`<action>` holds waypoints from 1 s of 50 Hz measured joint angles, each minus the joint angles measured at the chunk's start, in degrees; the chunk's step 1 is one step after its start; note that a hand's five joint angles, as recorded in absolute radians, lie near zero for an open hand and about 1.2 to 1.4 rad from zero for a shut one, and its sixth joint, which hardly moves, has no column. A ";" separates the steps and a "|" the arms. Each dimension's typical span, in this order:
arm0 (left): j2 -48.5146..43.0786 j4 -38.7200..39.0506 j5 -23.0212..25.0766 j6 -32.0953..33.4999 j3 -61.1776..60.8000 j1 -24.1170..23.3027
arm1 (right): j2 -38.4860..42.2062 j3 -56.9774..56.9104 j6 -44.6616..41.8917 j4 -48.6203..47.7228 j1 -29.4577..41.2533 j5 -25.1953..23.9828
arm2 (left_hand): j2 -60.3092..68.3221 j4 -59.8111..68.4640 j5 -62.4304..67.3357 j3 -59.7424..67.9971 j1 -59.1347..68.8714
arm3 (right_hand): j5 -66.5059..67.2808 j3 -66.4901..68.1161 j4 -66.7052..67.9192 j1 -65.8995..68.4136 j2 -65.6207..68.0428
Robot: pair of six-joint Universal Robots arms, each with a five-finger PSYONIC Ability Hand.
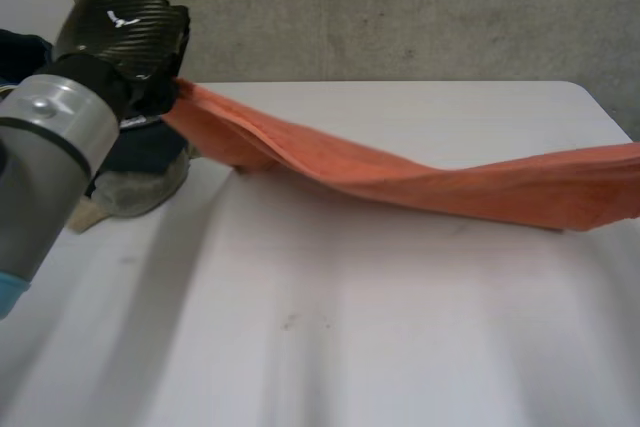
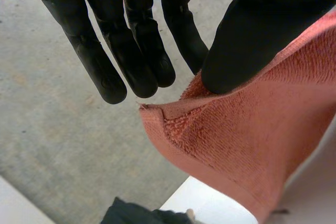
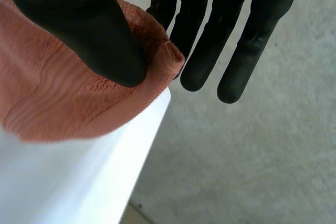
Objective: Fold the laundry.
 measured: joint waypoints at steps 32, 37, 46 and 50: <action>-27.88 28.17 -1.15 0.90 33.39 3.26 | 17.08 -16.25 19.85 -49.45 8.21 5.19 | 0.01 0.24 0.00 0.08 0.00 | 0.05 0.00 0.01 0.00 0.00; -26.34 34.28 -2.44 0.89 34.12 4.18 | 16.47 -16.24 23.15 -59.12 9.90 6.38 | 0.01 0.24 0.70 0.08 0.00 | 0.05 0.00 0.01 0.00 0.00; -24.54 31.81 -1.57 0.45 21.96 5.72 | 18.90 -13.46 23.45 -55.51 10.60 4.90 | 0.01 0.24 0.73 0.08 0.00 | 0.05 0.00 0.01 0.00 0.00; -24.29 31.08 1.23 0.49 12.99 5.97 | 22.79 -10.99 23.22 -49.98 10.54 2.62 | 0.01 0.24 0.74 0.09 0.00 | 0.05 0.00 0.01 0.00 0.00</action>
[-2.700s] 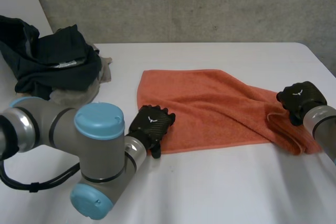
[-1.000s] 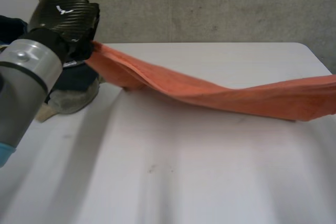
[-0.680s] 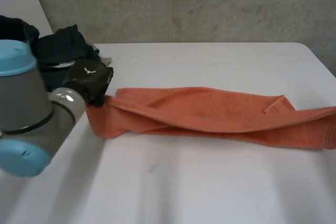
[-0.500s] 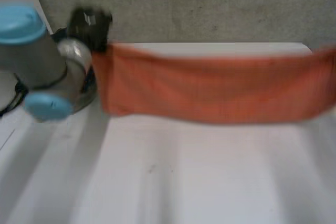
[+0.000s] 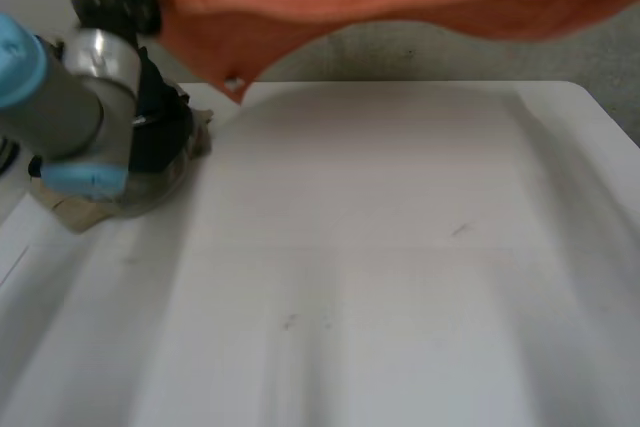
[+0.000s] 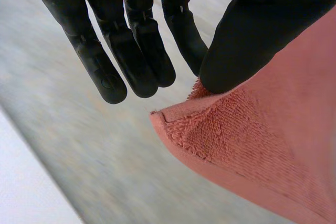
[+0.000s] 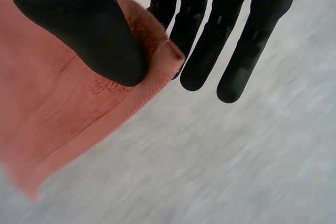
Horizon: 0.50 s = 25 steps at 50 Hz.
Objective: Fold the laundry.
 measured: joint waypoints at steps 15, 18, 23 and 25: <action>-1.93 -8.13 4.46 3.38 -19.18 -1.63 | 8.73 8.99 -7.96 16.17 -0.34 -1.41 | 0.00 0.00 0.00 0.00 0.00 | 0.00 0.00 0.00 0.00 0.00; 2.04 -15.95 4.36 6.47 -22.44 -1.59 | 5.22 12.23 -12.41 22.81 -0.68 -0.98 | 0.00 0.00 -0.01 0.00 0.00 | 0.00 0.00 0.00 0.00 0.00; 10.99 -31.41 3.74 12.12 -28.88 -1.20 | -4.06 19.24 -20.37 35.25 -3.85 -0.39 | 0.00 0.00 1.00 0.00 0.16 | 0.00 0.00 0.00 0.00 0.00; 15.10 -37.94 3.55 14.33 -31.77 -1.00 | -7.98 22.37 -24.17 40.00 -5.96 -0.39 | 0.00 0.01 1.19 0.00 0.20 | 0.00 0.00 0.00 0.00 0.00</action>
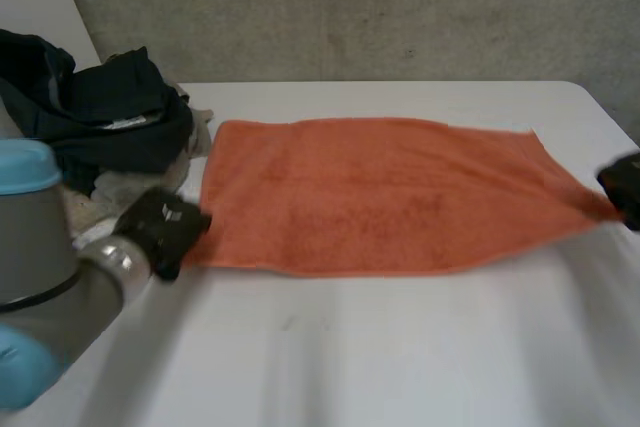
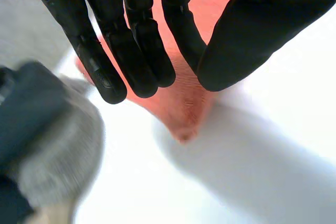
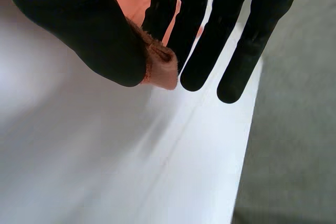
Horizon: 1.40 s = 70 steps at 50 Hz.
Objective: Fold the laundry.
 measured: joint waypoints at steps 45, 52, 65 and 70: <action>-7.13 9.90 3.48 -10.11 0.77 -4.07 | 7.88 1.26 11.72 -19.02 -3.61 -2.26 | -45.50 -46.37 -45.75 -45.29 -42.72 | 0.00 0.00 0.00 0.00 0.00; -9.28 10.26 3.65 -11.73 1.74 -2.34 | 8.29 1.02 12.57 -18.73 -3.56 -2.64 | -43.40 -43.93 -42.92 -43.25 -40.21 | 0.00 0.00 0.00 0.00 0.00; -15.59 10.44 2.04 -11.44 5.10 -1.20 | 8.08 1.02 12.21 -18.55 -3.54 -2.89 | -19.54 -20.79 -20.17 -19.41 -16.10 | 0.00 0.00 0.01 0.00 0.00; -15.87 10.58 0.33 -11.21 5.91 -0.30 | 7.93 1.24 12.08 -18.36 -3.58 -2.71 | -0.24 -0.48 -1.23 -0.43 0.25 | 0.00 0.00 0.00 0.00 0.00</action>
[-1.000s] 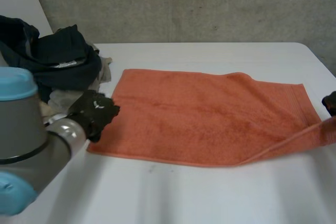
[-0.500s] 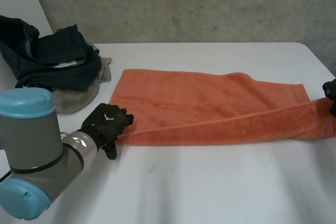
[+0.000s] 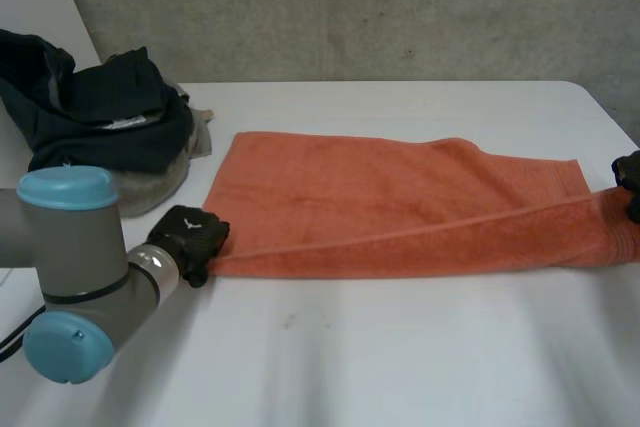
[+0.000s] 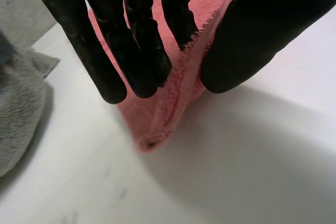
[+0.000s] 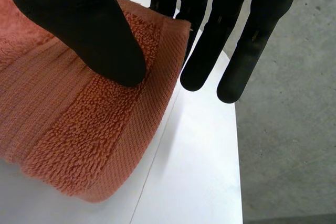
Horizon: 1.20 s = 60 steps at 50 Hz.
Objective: Fold the laundry.
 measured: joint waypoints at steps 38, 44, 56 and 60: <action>11.71 -5.86 -2.50 9.09 2.32 -1.78 | -9.29 4.80 -14.99 10.54 -8.19 -7.29 | 0.24 0.46 0.36 0.42 0.00 | 0.01 0.00 0.00 0.00 0.00; 0.81 -3.51 -3.62 8.87 14.05 -2.34 | -1.70 -2.25 -10.66 2.30 -3.09 -7.04 | 0.28 0.47 0.60 0.42 0.00 | 0.58 0.00 0.01 0.00 0.00; -17.84 -3.32 -9.22 9.45 37.13 -3.32 | 16.30 -21.49 -10.14 -6.25 3.67 -0.68 | 0.34 0.43 0.60 0.42 0.00 | -1.39 -2.35 -2.58 -0.81 -2.04; -20.86 -2.28 -9.46 9.59 41.27 -4.10 | 21.25 -26.91 -10.26 -7.57 5.08 0.38 | -27.11 -25.92 -24.89 -25.45 -29.02 | -27.33 -27.92 -28.35 -24.71 -28.05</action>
